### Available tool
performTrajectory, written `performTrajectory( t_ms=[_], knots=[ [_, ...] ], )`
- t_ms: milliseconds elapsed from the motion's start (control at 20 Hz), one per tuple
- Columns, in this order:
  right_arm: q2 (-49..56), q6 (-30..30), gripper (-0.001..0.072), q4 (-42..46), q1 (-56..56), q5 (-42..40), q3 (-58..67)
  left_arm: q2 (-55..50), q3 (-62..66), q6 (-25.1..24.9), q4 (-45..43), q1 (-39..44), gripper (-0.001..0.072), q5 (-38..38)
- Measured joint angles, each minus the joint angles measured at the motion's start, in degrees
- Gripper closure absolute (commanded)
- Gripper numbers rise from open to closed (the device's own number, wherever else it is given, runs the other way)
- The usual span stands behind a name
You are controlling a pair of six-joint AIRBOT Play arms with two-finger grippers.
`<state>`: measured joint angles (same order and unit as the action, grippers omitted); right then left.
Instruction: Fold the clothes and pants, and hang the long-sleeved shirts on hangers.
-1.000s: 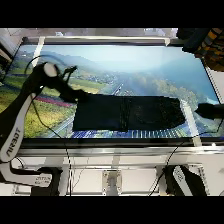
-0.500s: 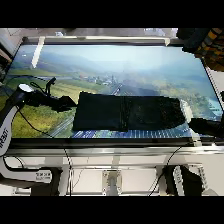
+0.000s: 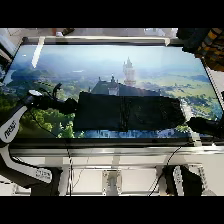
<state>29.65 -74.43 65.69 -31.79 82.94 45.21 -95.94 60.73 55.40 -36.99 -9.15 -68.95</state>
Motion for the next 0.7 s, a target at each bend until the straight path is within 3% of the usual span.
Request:
performTrajectory(
  t_ms=[50, 150, 200, 250, 500, 700],
  knots=[
    [0.0, 0.0, 0.0678, 0.0, 0.0, -0.1, 0.0, -0.3, 0.0, -0.1, 0.5, 0.9, 0.0174, 0.4],
    [0.0, 0.0, 0.0678, 0.0, 0.0, -0.3, 0.0, -0.7, 0.0, -0.2, 1.1, 3.0, 0.0432, 1.7],
    [0.0, -0.1, 0.0678, 0.0, 0.0, -0.5, 0.0, -0.8, 0.0, -0.2, 1.6, 4.3, 0.0603, 2.3],
    [0.0, -0.1, 0.0678, -0.1, 0.0, -0.7, 0.0, -0.9, 0.0, -0.3, 2.2, 5.5, 0.0688, 2.7],
    [0.0, -0.1, 0.0678, 0.0, 0.0, -1.4, 0.0, 0.0, 0.1, 3.0, 0.3, 6.6, 0.0688, 2.6],
    [0.0, 0.0, 0.0677, 0.2, 0.0, -1.6, 0.0, 6.2, 0.9, 9.8, -12.2, 0.0, 0.0689, -2.1]
  ],
)
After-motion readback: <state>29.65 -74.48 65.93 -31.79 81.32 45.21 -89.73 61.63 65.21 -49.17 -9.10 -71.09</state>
